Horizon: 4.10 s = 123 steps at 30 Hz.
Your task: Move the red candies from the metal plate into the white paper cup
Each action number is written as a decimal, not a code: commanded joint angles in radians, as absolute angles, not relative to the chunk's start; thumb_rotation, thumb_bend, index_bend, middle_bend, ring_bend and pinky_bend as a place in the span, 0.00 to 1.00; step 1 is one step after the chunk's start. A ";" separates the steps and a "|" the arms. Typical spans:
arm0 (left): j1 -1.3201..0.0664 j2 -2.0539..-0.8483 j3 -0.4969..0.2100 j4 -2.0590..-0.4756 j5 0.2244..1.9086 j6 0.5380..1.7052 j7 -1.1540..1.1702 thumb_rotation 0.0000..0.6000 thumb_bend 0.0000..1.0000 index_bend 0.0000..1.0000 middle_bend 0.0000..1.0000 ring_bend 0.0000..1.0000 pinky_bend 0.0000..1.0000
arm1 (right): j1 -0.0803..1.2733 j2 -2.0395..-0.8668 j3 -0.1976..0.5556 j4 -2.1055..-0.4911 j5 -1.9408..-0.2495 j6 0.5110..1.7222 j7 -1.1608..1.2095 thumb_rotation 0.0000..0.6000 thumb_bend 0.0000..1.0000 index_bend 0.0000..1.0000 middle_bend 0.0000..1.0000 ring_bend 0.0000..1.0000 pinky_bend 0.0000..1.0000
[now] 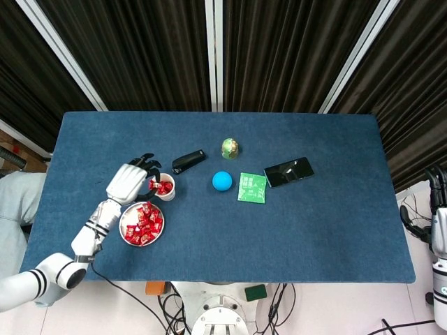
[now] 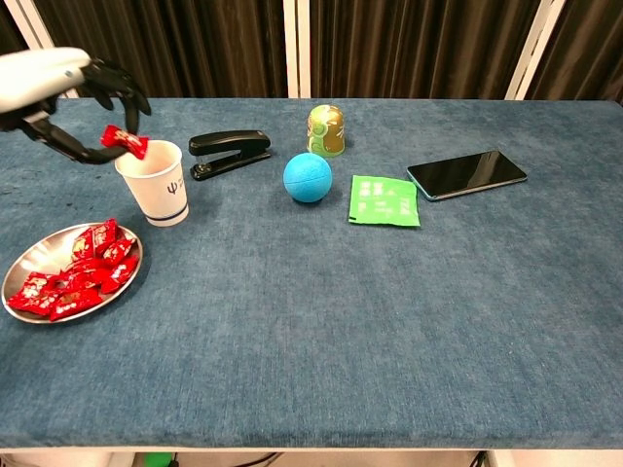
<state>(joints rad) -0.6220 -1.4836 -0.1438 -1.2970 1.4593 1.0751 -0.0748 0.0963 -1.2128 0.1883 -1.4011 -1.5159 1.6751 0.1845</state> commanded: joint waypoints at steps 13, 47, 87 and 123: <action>-0.640 -1.503 -0.128 -1.262 1.454 1.069 -0.080 1.00 0.34 0.24 0.27 0.12 0.28 | 0.099 -1.222 0.188 -1.384 -1.512 1.667 0.195 1.00 0.34 0.00 0.00 0.00 0.00; -0.343 -1.379 0.085 -1.508 1.525 1.258 -0.004 1.00 0.29 0.39 0.27 0.12 0.29 | 0.110 -1.233 0.178 -1.395 -1.531 1.661 0.171 1.00 0.34 0.00 0.00 0.00 0.00; -0.414 -1.487 0.028 -1.438 1.449 1.093 0.162 1.00 0.29 0.48 0.27 0.12 0.29 | 0.114 -1.237 0.179 -1.388 -1.517 1.646 0.165 1.00 0.34 0.00 0.00 0.00 0.00; -0.467 -1.372 -0.113 -1.546 1.469 1.191 0.056 1.00 0.37 0.60 0.31 0.12 0.30 | 0.108 -1.235 0.179 -1.391 -1.521 1.659 0.170 1.00 0.34 0.00 0.00 0.00 0.00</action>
<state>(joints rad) -0.4468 -1.3644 -0.0927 -1.5598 1.4840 1.2099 0.0681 0.1077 -1.2349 0.1788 -1.3905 -1.5210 1.6595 0.1699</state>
